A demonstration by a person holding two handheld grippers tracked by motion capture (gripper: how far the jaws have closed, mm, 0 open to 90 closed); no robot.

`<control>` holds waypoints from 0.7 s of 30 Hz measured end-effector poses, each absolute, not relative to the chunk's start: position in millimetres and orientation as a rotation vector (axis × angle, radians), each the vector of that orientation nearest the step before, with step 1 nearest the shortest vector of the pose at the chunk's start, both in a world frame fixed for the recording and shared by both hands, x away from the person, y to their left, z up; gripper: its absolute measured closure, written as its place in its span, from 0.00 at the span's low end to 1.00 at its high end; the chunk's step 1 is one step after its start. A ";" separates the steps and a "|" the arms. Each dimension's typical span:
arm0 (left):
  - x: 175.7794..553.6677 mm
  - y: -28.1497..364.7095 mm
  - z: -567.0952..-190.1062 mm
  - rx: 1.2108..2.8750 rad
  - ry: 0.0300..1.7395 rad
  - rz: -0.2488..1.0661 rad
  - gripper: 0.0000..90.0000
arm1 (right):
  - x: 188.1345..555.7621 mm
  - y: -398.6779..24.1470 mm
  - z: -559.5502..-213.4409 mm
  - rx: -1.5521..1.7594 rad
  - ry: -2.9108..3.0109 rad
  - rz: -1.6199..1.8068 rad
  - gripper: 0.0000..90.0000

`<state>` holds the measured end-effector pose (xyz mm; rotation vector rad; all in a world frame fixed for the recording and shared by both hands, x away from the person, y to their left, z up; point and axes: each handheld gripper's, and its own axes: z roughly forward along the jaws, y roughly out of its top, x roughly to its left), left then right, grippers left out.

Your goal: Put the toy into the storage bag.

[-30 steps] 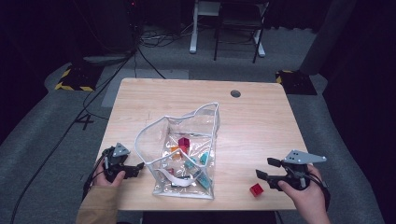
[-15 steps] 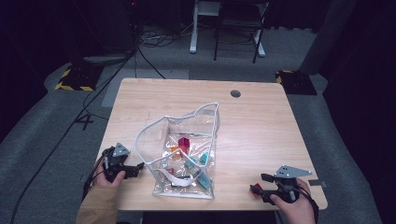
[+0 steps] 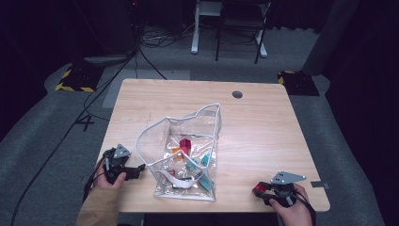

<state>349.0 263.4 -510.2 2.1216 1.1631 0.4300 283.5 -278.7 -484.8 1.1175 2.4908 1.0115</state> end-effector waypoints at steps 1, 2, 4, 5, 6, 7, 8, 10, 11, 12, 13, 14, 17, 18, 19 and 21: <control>348.9 263.4 -510.2 2.121 1.164 0.430 0.15 | 283.4 -278.3 -483.8 1.113 2.490 1.011 0.66; 348.9 263.4 -510.2 2.122 1.164 0.430 0.15 | 283.5 -277.8 -482.0 1.104 2.487 1.013 0.66; 348.9 263.4 -510.2 2.122 1.164 0.430 0.15 | 283.9 -277.2 -478.6 1.100 2.486 1.025 0.66; 348.9 263.4 -510.2 2.122 1.164 0.430 0.15 | 284.1 -276.8 -477.0 1.099 2.485 1.032 0.66; 348.9 263.4 -510.2 2.122 1.164 0.430 0.15 | 284.3 -276.4 -475.3 1.095 2.486 1.036 0.66; 348.9 263.4 -510.2 2.121 1.164 0.430 0.15 | 284.6 -275.9 -473.5 1.090 2.486 1.038 0.66; 348.8 263.3 -510.2 2.122 1.164 0.429 0.15 | 284.7 -275.6 -472.3 1.088 2.485 1.042 0.66; 348.8 263.3 -510.2 2.122 1.165 0.429 0.15 | 285.4 -274.9 -468.6 1.086 2.483 1.055 0.66; 348.8 263.3 -510.2 2.122 1.164 0.429 0.15 | 286.1 -274.7 -466.4 1.086 2.483 1.065 0.66; 348.8 263.3 -510.2 2.122 1.165 0.429 0.15 | 286.6 -274.5 -464.6 1.087 2.481 1.072 0.66; 348.8 263.3 -510.2 2.122 1.164 0.429 0.15 | 287.2 -274.3 -462.7 1.084 2.478 1.077 0.66; 348.8 263.3 -510.2 2.122 1.164 0.429 0.15 | 287.7 -273.9 -460.6 1.081 2.477 1.078 0.66; 348.8 263.3 -510.2 2.122 1.165 0.430 0.15 | 289.4 -273.1 -453.4 1.074 2.472 1.095 0.66; 348.8 263.3 -510.2 2.122 1.164 0.429 0.15 | 290.4 -272.7 -450.2 1.069 2.470 1.103 0.66; 348.8 263.3 -510.2 2.122 1.165 0.429 0.15 | 291.0 -272.5 -448.1 1.069 2.472 1.108 0.66; 348.8 263.3 -510.2 2.122 1.165 0.429 0.15 | 292.8 -272.0 -442.8 1.067 2.469 1.124 0.66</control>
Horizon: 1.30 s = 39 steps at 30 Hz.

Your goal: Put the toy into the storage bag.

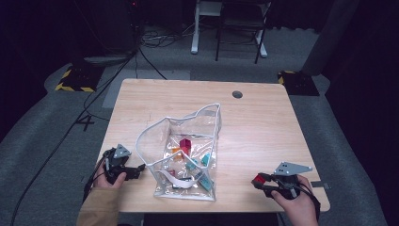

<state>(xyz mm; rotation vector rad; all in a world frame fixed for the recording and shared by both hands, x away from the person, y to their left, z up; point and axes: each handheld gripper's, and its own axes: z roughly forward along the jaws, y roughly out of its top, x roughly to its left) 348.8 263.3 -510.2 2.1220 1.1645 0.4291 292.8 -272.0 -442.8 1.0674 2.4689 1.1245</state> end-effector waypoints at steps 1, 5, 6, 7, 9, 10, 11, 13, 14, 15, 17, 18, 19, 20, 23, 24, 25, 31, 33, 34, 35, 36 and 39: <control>348.8 263.3 -510.2 2.122 1.164 0.429 0.15 | 294.2 -271.6 -439.6 1.060 2.466 1.126 0.66; 348.8 263.3 -510.2 2.122 1.164 0.429 0.15 | 298.9 -270.4 -427.6 1.047 2.457 1.147 0.66; 348.8 263.3 -510.2 2.123 1.164 0.430 0.15 | 300.1 -269.6 -424.3 1.041 2.455 1.152 0.66; 348.8 263.2 -510.2 2.123 1.164 0.432 0.15 | 301.1 -269.1 -421.6 1.033 2.455 1.154 0.66; 348.8 262.9 -510.2 2.123 1.165 0.433 0.15 | 304.0 -267.0 -414.1 1.020 2.453 1.161 0.66; 348.7 262.2 -510.3 2.118 1.172 0.437 0.15 | 305.6 -265.8 -410.1 1.009 2.453 1.162 0.66; 348.8 262.3 -510.0 2.127 1.170 0.436 0.14 | 307.3 -264.5 -406.1 1.001 2.451 1.162 0.66; 348.7 261.9 -510.1 2.125 1.173 0.435 0.14 | 311.6 -261.4 -397.3 0.978 2.451 1.166 0.66; 348.8 261.9 -510.1 2.125 1.172 0.436 0.14 | 313.4 -260.0 -393.6 0.971 2.452 1.169 0.66; 348.7 261.9 -510.1 2.125 1.173 0.436 0.14 | 314.9 -259.0 -390.9 0.965 2.454 1.169 0.66; 348.7 262.0 -510.1 2.126 1.173 0.435 0.14 | 318.5 -257.0 -384.8 0.952 2.456 1.177 0.66; 348.7 261.9 -510.1 2.125 1.173 0.435 0.14 | 320.9 -255.6 -380.2 0.949 2.455 1.179 0.66; 348.7 261.9 -510.1 2.125 1.173 0.435 0.14 | 322.9 -254.7 -376.2 0.940 2.453 1.175 0.66; 348.7 261.9 -510.1 2.124 1.172 0.436 0.14 | 324.7 -253.7 -372.1 0.934 2.451 1.178 0.66; 348.7 261.9 -510.2 2.124 1.172 0.436 0.14 | 330.5 -251.4 -359.7 0.921 2.448 1.189 0.66; 348.7 261.9 -510.1 2.125 1.172 0.436 0.14 | 332.6 -250.9 -356.1 0.915 2.450 1.192 0.66; 348.7 262.0 -510.1 2.126 1.171 0.436 0.14 | 335.0 -250.1 -352.0 0.917 2.450 1.197 0.66; 348.7 261.9 -510.1 2.124 1.172 0.435 0.14 | 343.9 -246.4 -333.7 0.898 2.441 1.215 0.66; 348.7 262.0 -510.1 2.125 1.173 0.434 0.14 | 346.0 -244.9 -328.2 0.894 2.436 1.223 0.66; 348.7 262.0 -510.1 2.125 1.172 0.434 0.14 | 346.8 -244.1 -325.9 0.895 2.434 1.230 0.66; 348.8 262.1 -510.0 2.126 1.171 0.434 0.14 | 348.1 -243.3 -323.1 0.900 2.425 1.245 0.66; 348.7 262.0 -510.1 2.125 1.172 0.435 0.14 | 348.9 -242.8 -321.5 0.901 2.419 1.259 0.66; 348.7 262.0 -510.1 2.125 1.171 0.434 0.14 | 352.1 -239.4 -314.9 0.897 2.391 1.306 0.66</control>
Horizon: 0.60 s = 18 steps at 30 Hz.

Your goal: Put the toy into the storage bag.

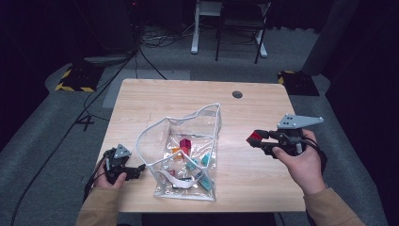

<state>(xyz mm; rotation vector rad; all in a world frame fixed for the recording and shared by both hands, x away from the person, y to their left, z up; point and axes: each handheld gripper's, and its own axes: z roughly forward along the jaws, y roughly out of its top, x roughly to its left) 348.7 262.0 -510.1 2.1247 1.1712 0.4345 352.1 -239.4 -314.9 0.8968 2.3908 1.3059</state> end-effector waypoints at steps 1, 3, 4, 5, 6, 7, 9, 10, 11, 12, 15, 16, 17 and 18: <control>348.7 262.0 -510.2 2.123 1.172 0.434 0.14 | 353.2 -238.1 -313.3 0.893 2.387 1.313 0.66; 348.7 262.0 -510.2 2.123 1.172 0.435 0.14 | 354.8 -235.5 -310.5 0.884 2.382 1.316 0.66; 348.7 262.0 -510.1 2.125 1.172 0.434 0.14 | 355.8 -234.0 -308.9 0.880 2.378 1.319 0.66; 348.7 262.0 -510.1 2.125 1.173 0.434 0.14 | 356.6 -232.9 -307.6 0.874 2.378 1.321 0.66; 348.7 262.0 -510.2 2.123 1.172 0.434 0.14 | 357.9 -230.9 -305.4 0.870 2.378 1.325 0.66; 348.7 262.0 -510.2 2.123 1.172 0.434 0.14 | 359.1 -228.7 -303.1 0.863 2.375 1.331 0.66; 348.7 262.0 -510.2 2.123 1.172 0.434 0.14 | 360.5 -225.1 -299.7 0.852 2.374 1.341 0.66; 348.7 262.0 -510.2 2.123 1.172 0.434 0.14 | 361.3 -222.2 -297.4 0.841 2.369 1.353 0.66; 348.7 262.0 -510.2 2.124 1.172 0.434 0.14 | 361.8 -220.2 -296.2 0.835 2.367 1.359 0.66; 348.7 262.0 -510.2 2.124 1.172 0.434 0.14 | 362.6 -217.2 -294.8 0.828 2.368 1.364 0.66; 348.7 262.0 -510.2 2.123 1.172 0.434 0.14 | 365.6 -207.6 -291.9 0.801 2.379 1.367 0.66; 348.8 262.1 -510.2 2.122 1.171 0.434 0.14 | 366.6 -204.3 -290.9 0.796 2.382 1.365 0.66; 348.8 262.1 -510.2 2.122 1.171 0.435 0.14 | 367.9 -201.2 -289.8 0.787 2.385 1.366 0.66; 348.8 262.1 -510.2 2.122 1.171 0.434 0.14 | 369.1 -198.0 -288.7 0.780 2.387 1.367 0.66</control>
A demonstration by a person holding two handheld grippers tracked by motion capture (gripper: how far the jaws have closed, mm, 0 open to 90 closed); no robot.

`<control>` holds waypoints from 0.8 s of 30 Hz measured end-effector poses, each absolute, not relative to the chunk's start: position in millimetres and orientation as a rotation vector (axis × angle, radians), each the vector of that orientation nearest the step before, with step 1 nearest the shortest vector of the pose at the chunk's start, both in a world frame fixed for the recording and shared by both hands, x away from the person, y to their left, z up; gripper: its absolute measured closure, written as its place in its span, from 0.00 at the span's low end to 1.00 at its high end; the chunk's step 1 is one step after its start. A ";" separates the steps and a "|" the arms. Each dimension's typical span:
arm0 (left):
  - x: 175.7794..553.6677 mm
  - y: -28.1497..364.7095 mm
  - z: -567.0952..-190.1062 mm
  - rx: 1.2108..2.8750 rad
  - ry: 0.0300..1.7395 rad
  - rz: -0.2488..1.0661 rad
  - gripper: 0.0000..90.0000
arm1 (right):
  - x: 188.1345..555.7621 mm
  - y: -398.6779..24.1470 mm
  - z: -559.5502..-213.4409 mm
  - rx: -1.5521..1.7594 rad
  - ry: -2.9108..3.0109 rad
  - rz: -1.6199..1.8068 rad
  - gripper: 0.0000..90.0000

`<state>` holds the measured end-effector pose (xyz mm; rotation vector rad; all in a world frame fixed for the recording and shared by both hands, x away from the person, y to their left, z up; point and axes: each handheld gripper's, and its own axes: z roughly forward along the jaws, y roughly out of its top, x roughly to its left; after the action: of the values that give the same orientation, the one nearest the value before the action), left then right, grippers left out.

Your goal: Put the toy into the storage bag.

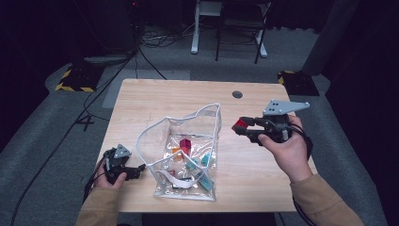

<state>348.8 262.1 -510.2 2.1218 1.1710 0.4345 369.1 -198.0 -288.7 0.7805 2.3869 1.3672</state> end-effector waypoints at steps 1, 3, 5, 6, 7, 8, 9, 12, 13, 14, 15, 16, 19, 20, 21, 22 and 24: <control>348.9 262.2 -510.2 2.121 1.171 0.433 0.14 | 369.9 -195.7 -287.7 0.775 2.390 1.369 0.66; 349.0 262.4 -510.1 2.122 1.170 0.433 0.14 | 372.3 -188.7 -284.7 0.756 2.393 1.374 0.66; 349.0 262.4 -510.2 2.122 1.170 0.434 0.14 | 374.0 -183.1 -282.3 0.743 2.399 1.377 0.66; 349.0 262.4 -510.2 2.121 1.170 0.433 0.14 | 375.1 -179.4 -280.5 0.736 2.400 1.381 0.66; 349.0 262.4 -510.2 2.121 1.170 0.433 0.14 | 376.0 -176.5 -279.2 0.727 2.406 1.380 0.66; 349.0 262.4 -510.2 2.121 1.170 0.434 0.14 | 376.9 -173.6 -277.9 0.718 2.409 1.377 0.66; 349.0 262.4 -510.2 2.120 1.171 0.433 0.14 | 377.8 -170.6 -276.6 0.711 2.411 1.375 0.66; 349.0 262.4 -510.2 2.120 1.171 0.434 0.14 | 381.0 -161.8 -272.8 0.690 2.422 1.382 0.66; 349.0 262.4 -510.2 2.120 1.171 0.434 0.14 | 382.0 -158.7 -271.6 0.685 2.425 1.386 0.66; 349.0 262.5 -510.1 2.122 1.170 0.433 0.14 | 383.3 -154.7 -270.4 0.678 2.430 1.393 0.66; 349.0 262.5 -510.1 2.122 1.170 0.433 0.14 | 384.1 -152.1 -269.8 0.675 2.433 1.396 0.66; 349.0 262.5 -510.1 2.121 1.170 0.433 0.14 | 385.0 -148.6 -269.1 0.669 2.438 1.396 0.66; 349.1 262.6 -510.2 2.121 1.169 0.432 0.14 | 387.3 -138.3 -267.6 0.649 2.449 1.407 0.66; 349.1 262.6 -510.3 2.119 1.169 0.432 0.14 | 388.0 -135.0 -267.2 0.641 2.451 1.415 0.66; 349.1 262.6 -510.3 2.119 1.169 0.432 0.14 | 388.5 -131.8 -266.9 0.634 2.453 1.421 0.66; 349.1 262.6 -510.2 2.120 1.169 0.432 0.14 | 389.2 -128.7 -266.9 0.626 2.456 1.425 0.66; 349.1 262.6 -510.2 2.121 1.169 0.432 0.14 | 390.6 -122.4 -267.4 0.617 2.466 1.424 0.66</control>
<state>349.1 262.6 -510.2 2.1205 1.1686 0.4320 390.6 -122.4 -267.4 0.6166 2.4658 1.4243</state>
